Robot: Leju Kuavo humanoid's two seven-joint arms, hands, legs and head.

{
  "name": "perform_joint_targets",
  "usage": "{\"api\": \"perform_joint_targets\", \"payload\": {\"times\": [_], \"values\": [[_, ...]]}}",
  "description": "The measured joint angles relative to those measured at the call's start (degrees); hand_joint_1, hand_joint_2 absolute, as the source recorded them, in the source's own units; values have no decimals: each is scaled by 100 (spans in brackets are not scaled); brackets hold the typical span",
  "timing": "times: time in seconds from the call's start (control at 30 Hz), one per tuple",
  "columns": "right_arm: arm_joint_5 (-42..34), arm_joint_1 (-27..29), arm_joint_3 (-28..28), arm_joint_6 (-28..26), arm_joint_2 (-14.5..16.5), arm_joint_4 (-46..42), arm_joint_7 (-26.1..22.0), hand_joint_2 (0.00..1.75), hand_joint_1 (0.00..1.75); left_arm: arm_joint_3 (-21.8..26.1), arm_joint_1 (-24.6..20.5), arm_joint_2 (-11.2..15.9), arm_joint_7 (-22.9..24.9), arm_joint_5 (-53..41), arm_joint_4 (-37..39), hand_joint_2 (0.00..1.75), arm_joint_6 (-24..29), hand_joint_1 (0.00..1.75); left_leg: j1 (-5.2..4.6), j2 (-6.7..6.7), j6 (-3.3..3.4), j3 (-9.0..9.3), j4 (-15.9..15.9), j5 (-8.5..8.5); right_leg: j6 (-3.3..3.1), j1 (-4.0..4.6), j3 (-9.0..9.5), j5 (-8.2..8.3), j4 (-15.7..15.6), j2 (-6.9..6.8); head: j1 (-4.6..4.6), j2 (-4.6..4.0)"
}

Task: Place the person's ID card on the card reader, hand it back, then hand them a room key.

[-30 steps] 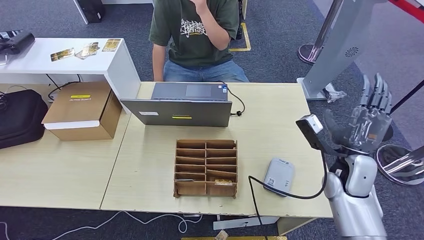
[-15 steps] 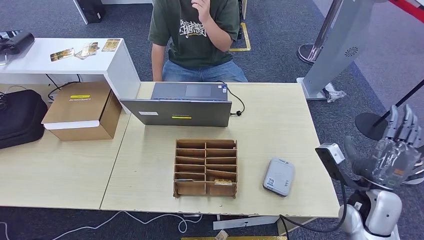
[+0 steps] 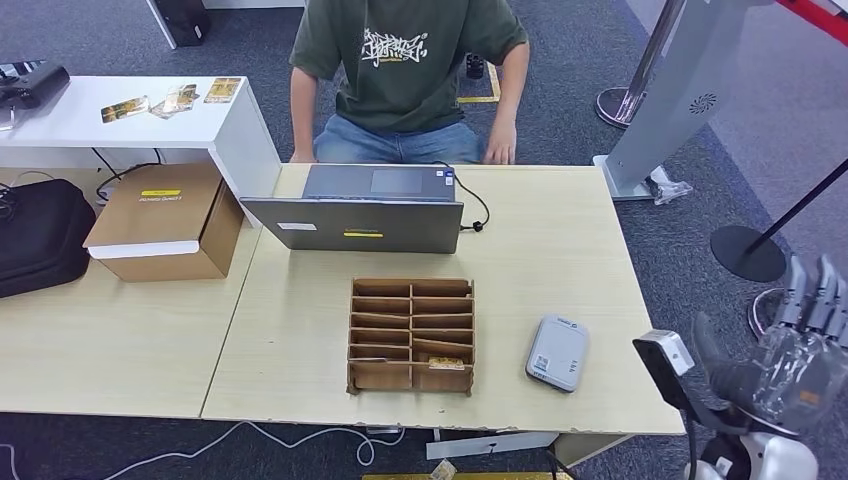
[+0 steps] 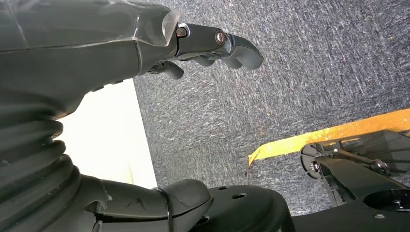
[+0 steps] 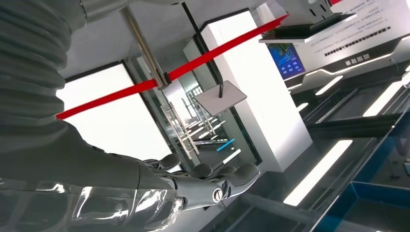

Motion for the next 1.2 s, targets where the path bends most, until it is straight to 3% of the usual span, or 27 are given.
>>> {"api": "perform_joint_targets", "payload": {"times": [0.5,0.93,1.2], "values": [[708,588,61,699,826,-747,22,175,0,214,5,-39,18,-13,0,175,6,0,0,2,0,-2,-1,0,-2,0,-2,-2,0,1,0,0],[762,906,754,1264,983,-1066,527,175,0,309,4,-42,25,-112,0,175,-2,0,0,3,0,-4,-2,0,-3,0,-3,-2,0,1,0,-1],[796,977,1066,1430,989,-1204,604,175,0,389,2,-42,26,-136,0,175,-17,0,0,4,0,-3,-1,0,-3,0,-3,-2,0,2,0,0]]}}
